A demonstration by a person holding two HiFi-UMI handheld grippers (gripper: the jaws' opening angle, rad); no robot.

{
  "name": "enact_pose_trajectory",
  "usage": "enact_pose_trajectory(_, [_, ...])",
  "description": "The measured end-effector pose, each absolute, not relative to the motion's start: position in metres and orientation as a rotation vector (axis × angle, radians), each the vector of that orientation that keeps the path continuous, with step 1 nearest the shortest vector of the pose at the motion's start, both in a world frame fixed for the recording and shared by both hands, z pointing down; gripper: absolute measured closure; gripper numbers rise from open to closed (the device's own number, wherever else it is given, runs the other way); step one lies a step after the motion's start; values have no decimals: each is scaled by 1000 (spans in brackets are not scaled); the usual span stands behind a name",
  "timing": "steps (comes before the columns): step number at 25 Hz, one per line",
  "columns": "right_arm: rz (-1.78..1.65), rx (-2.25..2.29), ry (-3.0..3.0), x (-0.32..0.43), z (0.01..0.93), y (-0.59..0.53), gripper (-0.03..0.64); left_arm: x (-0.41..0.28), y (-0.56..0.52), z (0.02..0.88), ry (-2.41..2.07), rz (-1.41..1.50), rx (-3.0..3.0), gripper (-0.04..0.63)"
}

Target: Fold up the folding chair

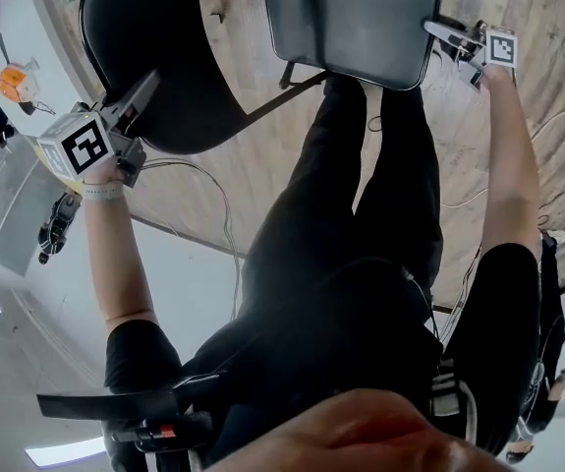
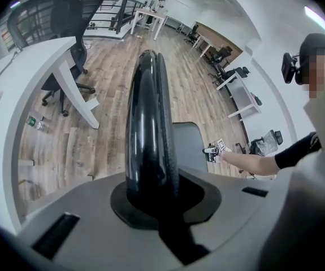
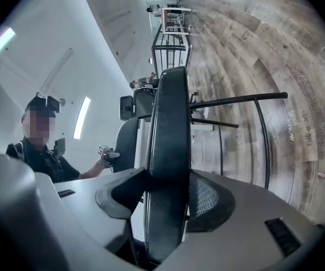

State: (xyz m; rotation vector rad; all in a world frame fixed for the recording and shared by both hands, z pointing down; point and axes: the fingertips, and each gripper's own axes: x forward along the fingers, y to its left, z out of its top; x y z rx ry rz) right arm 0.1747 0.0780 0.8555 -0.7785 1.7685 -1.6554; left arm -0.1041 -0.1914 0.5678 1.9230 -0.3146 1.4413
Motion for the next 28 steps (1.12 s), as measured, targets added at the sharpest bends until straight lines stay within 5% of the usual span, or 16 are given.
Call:
enact_pose_trajectory(12, [-1528, -507, 1967, 129, 740, -1, 414, -141, -232, 530, -367, 1407, 1938, 549])
enact_pose_trajectory(18, [-1534, -416, 2028, 79, 697, -35, 506, -154, -250, 507, -366, 1435, 1980, 549])
enact_pose_trajectory(28, [-1484, -482, 1992, 1, 649, -97, 552, -188, -283, 496, -386, 1441, 1993, 549])
